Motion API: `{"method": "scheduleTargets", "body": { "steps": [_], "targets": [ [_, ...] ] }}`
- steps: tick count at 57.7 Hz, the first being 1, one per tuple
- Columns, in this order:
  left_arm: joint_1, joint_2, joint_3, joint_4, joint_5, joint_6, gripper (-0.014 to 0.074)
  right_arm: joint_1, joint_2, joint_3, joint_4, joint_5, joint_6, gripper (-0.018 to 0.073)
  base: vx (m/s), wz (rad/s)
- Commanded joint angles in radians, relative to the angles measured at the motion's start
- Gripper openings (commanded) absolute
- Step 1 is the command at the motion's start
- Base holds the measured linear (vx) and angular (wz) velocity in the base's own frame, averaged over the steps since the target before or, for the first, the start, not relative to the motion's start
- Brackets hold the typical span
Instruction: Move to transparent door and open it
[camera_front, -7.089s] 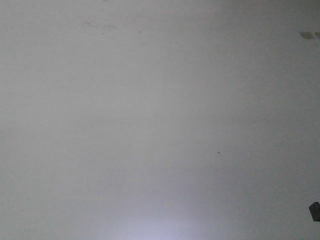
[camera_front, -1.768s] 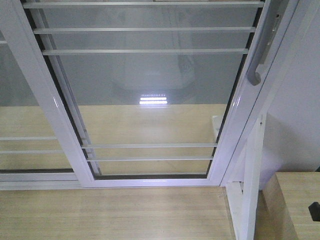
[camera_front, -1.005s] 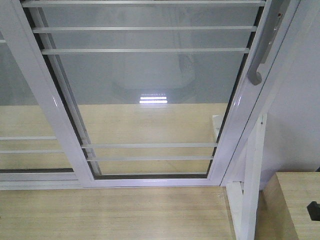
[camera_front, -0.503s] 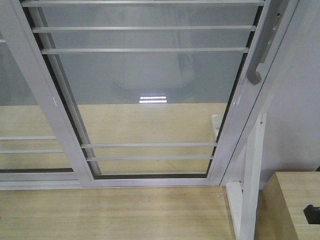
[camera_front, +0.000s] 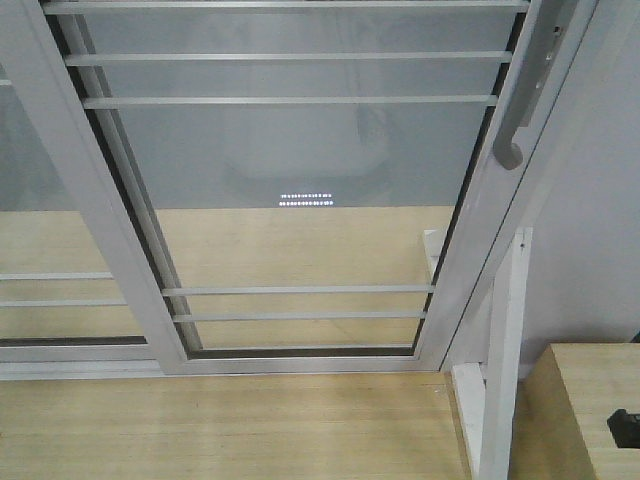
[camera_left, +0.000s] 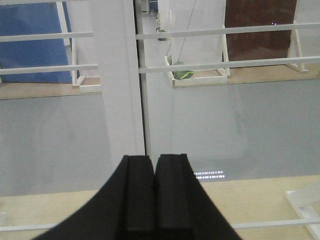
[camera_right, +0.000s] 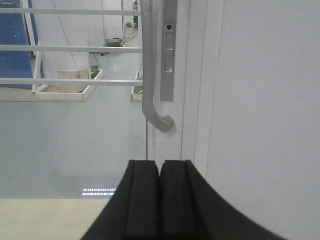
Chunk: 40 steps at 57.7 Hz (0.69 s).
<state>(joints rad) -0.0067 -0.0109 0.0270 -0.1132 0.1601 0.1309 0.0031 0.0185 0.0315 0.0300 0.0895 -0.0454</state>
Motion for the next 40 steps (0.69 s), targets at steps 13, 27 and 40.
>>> {"method": "scheduleTargets", "body": {
  "steps": [13,27,40],
  "targets": [
    [-0.004,-0.001,0.023,-0.009,-0.084,-0.001,0.0004,-0.002,0.008,0.011,-0.005,-0.078,-0.006,0.0,0.0,0.0],
    [-0.004,0.0,0.023,-0.007,-0.084,0.0,0.0004,-0.002,0.008,0.011,-0.005,-0.078,-0.006,0.0,0.0,0.0],
    [-0.004,0.0,0.023,0.083,-0.121,0.001,0.0004,-0.002,0.008,0.011,-0.005,-0.083,-0.006,0.0,0.0,0.0]
  ]
}}
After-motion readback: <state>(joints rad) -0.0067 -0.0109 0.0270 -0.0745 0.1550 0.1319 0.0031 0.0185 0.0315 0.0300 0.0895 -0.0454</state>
